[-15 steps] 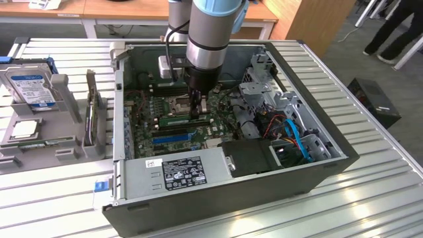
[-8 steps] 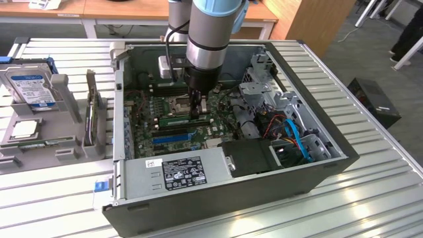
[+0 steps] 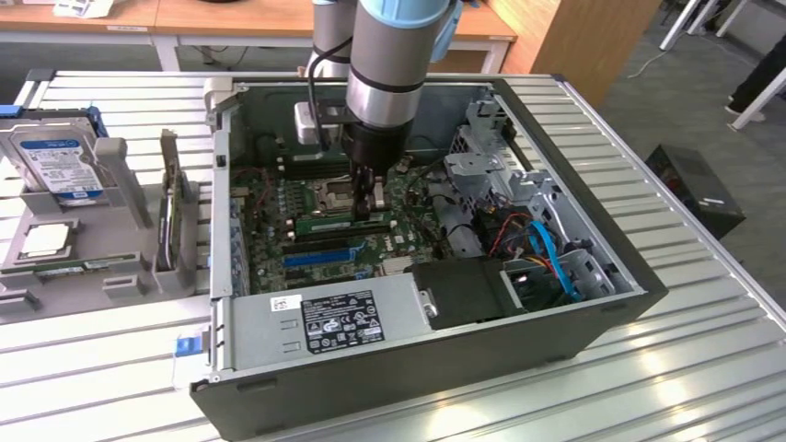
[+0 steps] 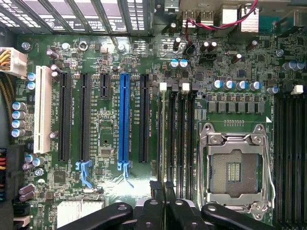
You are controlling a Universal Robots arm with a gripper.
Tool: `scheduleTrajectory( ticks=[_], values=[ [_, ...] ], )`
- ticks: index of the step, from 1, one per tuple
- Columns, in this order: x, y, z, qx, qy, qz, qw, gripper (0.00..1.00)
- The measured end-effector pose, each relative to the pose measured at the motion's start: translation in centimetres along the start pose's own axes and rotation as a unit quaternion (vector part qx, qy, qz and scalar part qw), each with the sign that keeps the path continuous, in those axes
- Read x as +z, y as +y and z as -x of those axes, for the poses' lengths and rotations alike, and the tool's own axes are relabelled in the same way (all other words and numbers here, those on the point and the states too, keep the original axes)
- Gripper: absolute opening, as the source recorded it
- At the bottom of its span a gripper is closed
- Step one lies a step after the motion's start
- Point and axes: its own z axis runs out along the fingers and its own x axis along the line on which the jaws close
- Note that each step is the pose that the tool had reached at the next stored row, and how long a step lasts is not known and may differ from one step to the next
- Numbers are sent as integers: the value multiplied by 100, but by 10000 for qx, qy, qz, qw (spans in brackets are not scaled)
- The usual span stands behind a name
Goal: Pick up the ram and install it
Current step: 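Insert the ram into the slot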
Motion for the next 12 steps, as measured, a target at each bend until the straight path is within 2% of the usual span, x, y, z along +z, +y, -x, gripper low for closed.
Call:
scheduleTrajectory(
  ticks=[12],
  values=[
    [15, 1, -1, 0, 1, 10, 10000, 12]
  ],
)
